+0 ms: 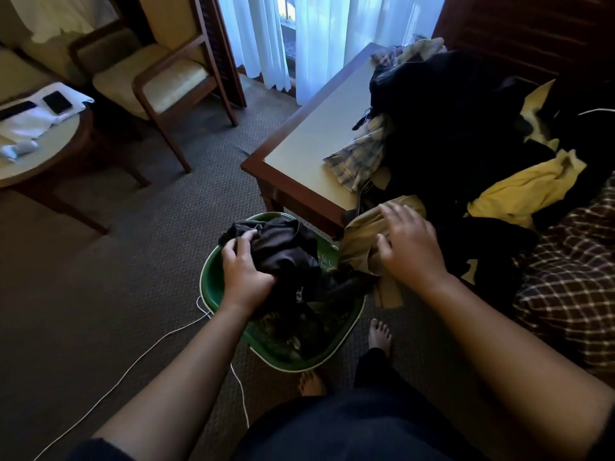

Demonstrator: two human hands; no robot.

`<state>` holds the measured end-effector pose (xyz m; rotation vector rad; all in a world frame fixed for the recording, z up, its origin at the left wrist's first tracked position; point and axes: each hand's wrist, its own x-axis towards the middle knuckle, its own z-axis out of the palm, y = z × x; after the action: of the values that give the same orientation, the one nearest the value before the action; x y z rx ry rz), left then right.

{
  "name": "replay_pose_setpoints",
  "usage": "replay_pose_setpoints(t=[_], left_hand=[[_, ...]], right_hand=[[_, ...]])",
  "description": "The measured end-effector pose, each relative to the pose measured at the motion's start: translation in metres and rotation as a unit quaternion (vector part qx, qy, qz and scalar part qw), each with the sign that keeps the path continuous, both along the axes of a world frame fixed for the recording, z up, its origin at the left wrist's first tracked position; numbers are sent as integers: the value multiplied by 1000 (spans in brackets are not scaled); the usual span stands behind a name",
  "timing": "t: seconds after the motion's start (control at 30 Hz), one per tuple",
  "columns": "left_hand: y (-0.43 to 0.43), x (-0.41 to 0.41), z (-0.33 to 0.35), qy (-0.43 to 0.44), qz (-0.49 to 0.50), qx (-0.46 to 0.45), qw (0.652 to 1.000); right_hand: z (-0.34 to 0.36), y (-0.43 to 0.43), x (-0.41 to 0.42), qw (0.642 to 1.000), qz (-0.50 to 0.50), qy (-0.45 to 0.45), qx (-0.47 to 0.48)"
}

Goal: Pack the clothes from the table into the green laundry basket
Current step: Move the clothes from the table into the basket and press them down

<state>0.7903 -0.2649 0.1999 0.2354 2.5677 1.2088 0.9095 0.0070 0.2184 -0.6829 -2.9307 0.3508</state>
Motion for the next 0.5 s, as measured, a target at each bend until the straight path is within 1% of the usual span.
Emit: replay_pose_setpoints(t=[0.03,0.1,0.17,0.27,0.37,0.43,0.5], left_hand=[[3,0,-1,-32,-13,-22,999],[13,4,2,-53,-59,-30,996],[27,10,9,-49,-101,-21,993],[48,16,15,-28,-137,-15,990],[67,19,19,-27,-174,-6,984],[78,20,19,-24,-204,-2,979],[89,22,21,-44,-232,12,972]], right_hand=[[-1,6,0,999,-13,-28,17],[-4,15,-2,996,-24,-54,59],[-7,20,-6,994,-29,-61,91],[-10,23,-12,991,-40,-71,107],[-8,18,-13,988,-35,-82,128],[-2,11,-14,991,-23,-57,117],[7,-3,-13,996,-5,-3,91]])
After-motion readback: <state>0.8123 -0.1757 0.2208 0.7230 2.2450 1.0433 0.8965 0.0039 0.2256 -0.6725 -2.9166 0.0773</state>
